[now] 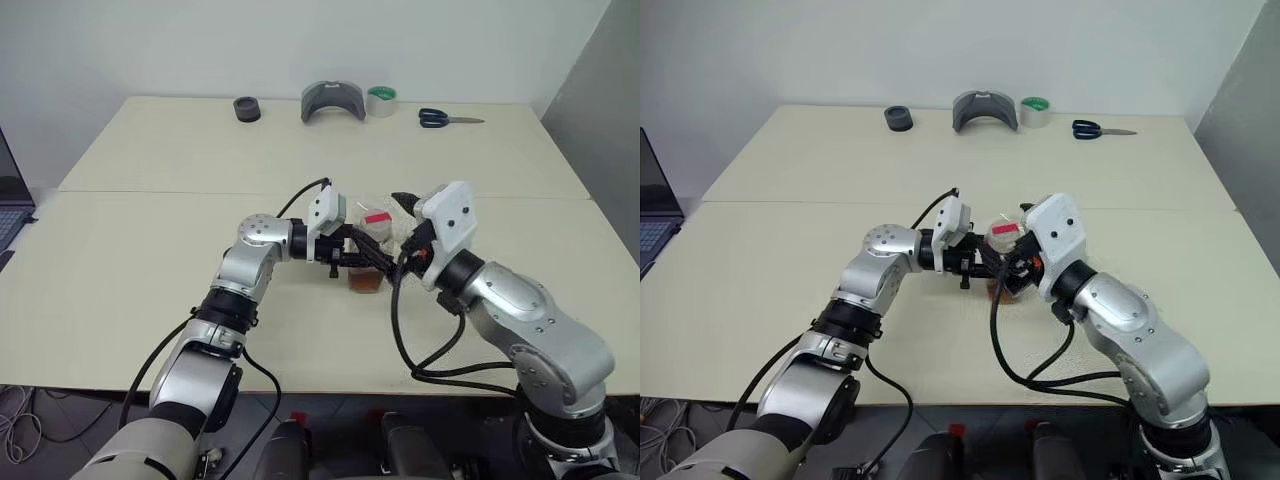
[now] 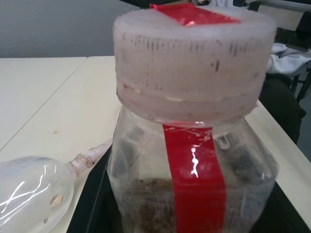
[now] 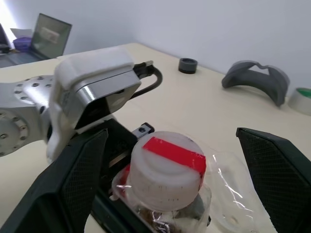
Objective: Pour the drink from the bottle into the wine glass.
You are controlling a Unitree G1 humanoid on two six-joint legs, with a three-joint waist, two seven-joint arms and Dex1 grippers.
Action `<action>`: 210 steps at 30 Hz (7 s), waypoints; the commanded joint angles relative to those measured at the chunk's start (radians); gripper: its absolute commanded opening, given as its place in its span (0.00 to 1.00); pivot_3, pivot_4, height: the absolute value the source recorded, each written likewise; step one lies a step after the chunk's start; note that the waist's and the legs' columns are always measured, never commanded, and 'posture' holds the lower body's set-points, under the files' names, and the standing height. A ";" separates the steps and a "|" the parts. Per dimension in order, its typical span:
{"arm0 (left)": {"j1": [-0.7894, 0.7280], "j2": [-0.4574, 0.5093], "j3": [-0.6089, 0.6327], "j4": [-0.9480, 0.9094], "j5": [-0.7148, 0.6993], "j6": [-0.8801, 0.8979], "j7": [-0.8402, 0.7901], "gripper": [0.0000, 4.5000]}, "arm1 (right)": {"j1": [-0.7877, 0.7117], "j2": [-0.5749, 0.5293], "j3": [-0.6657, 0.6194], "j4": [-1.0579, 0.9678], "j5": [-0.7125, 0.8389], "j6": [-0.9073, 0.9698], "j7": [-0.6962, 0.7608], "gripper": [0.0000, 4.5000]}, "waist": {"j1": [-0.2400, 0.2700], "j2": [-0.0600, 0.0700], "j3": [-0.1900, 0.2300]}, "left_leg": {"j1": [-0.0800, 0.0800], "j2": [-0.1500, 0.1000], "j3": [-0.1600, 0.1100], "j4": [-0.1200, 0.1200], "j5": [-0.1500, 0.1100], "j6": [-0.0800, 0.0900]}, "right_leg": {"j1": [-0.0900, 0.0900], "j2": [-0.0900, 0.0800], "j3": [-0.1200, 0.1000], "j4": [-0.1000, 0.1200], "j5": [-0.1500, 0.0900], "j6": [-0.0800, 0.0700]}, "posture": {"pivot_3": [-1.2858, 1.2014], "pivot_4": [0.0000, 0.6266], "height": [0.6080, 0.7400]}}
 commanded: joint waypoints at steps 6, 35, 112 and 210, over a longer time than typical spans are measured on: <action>-0.044 -0.018 0.018 0.000 -0.003 -0.033 -0.003 0.39 | -0.011 0.076 0.021 0.029 -0.094 -0.043 -0.063 1.00 | 0.000 0.000 0.000 | 0.000 0.000 0.000 0.000 0.000 0.000 | 0.000 0.000 0.000 0.000 0.000 0.000 | 0.52 0.24 1.00; -0.034 -0.001 0.019 -0.015 0.002 -0.069 -0.034 0.38 | -0.166 -0.245 -0.080 0.416 0.120 -0.291 0.667 0.65 | -0.004 0.001 0.001 | 0.000 0.000 0.001 -0.001 0.000 0.001 | 0.000 0.000 0.000 -0.001 0.000 -0.001 | 0.52 0.24 1.00; -0.017 0.002 0.016 -0.034 -0.004 -0.047 -0.051 0.38 | 0.049 -0.122 -0.148 0.060 0.052 -0.171 0.208 1.00 | -0.001 0.001 0.001 | 0.000 0.000 0.001 0.000 0.000 0.000 | 0.000 0.000 0.000 0.000 0.000 0.000 | 0.52 0.24 1.00; 0.003 0.004 0.030 -0.051 -0.009 -0.037 -0.013 0.38 | 0.069 -0.146 -0.161 -0.009 0.174 -0.081 0.233 1.00 | 0.000 0.001 0.001 | 0.000 0.000 0.000 0.000 0.000 0.000 | 0.000 0.000 0.000 0.000 0.000 0.000 | 0.52 0.24 1.00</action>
